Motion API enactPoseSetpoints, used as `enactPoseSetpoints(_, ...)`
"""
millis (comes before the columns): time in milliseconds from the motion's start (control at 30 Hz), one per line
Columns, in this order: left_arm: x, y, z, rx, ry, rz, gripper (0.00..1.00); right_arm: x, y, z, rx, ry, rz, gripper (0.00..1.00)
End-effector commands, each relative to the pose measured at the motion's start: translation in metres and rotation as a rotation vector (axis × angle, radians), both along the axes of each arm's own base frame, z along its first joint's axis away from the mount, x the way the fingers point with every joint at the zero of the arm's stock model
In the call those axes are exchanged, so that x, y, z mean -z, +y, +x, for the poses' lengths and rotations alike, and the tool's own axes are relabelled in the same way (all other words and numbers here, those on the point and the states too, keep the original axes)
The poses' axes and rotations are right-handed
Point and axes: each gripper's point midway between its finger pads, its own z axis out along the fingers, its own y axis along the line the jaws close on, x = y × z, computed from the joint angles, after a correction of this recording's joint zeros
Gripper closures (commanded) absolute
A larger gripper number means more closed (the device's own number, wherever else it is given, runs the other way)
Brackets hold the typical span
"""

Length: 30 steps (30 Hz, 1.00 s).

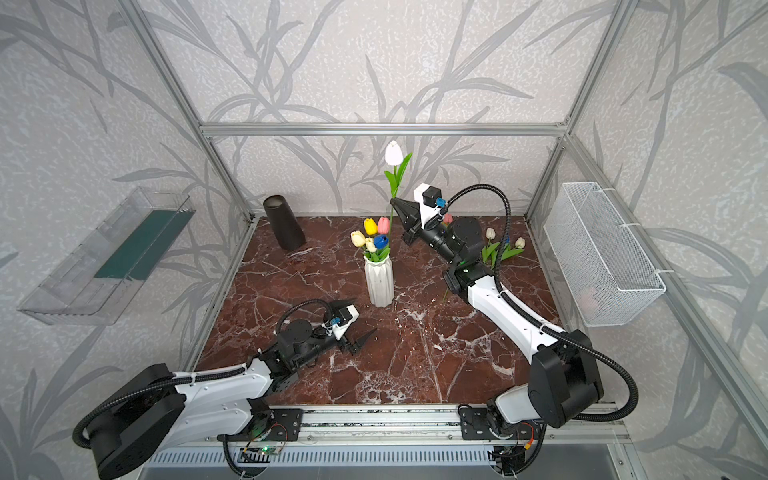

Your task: Arrange the flowers into the vase

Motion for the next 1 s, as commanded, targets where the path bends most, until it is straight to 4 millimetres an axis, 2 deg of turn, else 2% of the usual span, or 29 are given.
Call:
enactPoseSetpoints(0,-0.014,-0.005,0.002,0.013,-0.042,-0.014,0.01,-0.006,0.000,-0.002,-0.007,-0.035,0.016,1.00)
enactPoseSetpoints(367,-0.014,-0.005,0.002,0.011,-0.043,-0.011,0.01,0.013,0.007,0.001,-0.055,0.010,0.039,1.00)
enactPoseSetpoints(967,-0.014,-0.005,0.002,0.013,-0.045,-0.013,0.01,0.004,0.012,-0.014,-0.127,0.021,0.093,1.00)
